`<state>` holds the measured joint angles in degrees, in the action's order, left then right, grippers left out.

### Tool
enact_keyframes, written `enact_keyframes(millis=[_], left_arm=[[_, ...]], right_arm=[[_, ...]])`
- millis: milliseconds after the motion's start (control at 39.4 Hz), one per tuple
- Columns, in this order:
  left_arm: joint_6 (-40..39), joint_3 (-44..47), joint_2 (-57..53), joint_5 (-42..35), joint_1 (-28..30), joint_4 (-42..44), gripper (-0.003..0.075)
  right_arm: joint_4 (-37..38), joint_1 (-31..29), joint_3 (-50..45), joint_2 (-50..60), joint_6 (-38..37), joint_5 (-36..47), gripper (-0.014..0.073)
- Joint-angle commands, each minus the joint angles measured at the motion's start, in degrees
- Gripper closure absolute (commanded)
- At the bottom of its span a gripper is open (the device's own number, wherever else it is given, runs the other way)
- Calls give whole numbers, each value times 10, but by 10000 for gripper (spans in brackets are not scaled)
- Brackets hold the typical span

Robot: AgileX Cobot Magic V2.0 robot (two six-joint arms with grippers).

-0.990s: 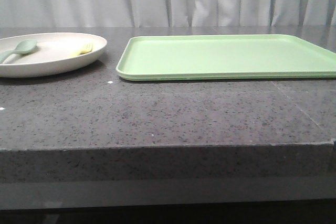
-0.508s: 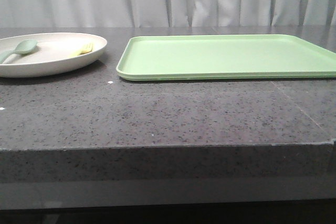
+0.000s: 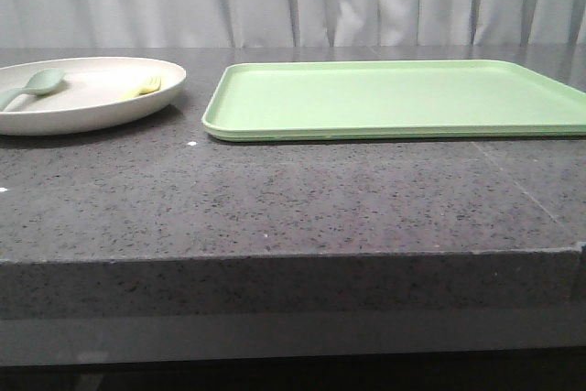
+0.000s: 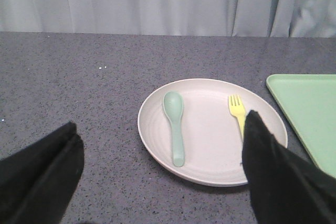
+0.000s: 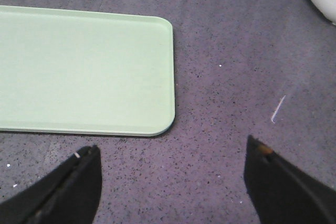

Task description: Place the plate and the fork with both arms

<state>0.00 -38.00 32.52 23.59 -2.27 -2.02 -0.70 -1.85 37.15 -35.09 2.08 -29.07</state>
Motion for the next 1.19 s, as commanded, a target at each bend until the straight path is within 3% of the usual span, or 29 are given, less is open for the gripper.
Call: enact_keyframes(millis=[0, 330, 483, 559, 686, 762, 1168], left_arm=[[0, -19, 21, -39, -4, -8, 146], [0, -157, 197, 174, -3, 65, 155], [0, -239, 309, 236, 49, 62, 156], [21, -281, 364, 245, 95, 24, 156], [167, -344, 447, 289, 167, -166, 181], [203, -373, 486, 305, 186, -231, 197], [210, -533, 677, 394, 186, -293, 300]], right_arm=[[0, -3, 19, -4, -1, 48, 12], [-1, -3, 19, -4, -1, 48, 12], [-1, -3, 19, -4, -1, 48, 12], [-1, -3, 19, -4, -1, 48, 12], [-1, -3, 19, -4, -1, 48, 12], [-1, -3, 19, -4, -1, 48, 12], [-1, -3, 19, -4, -1, 48, 12]])
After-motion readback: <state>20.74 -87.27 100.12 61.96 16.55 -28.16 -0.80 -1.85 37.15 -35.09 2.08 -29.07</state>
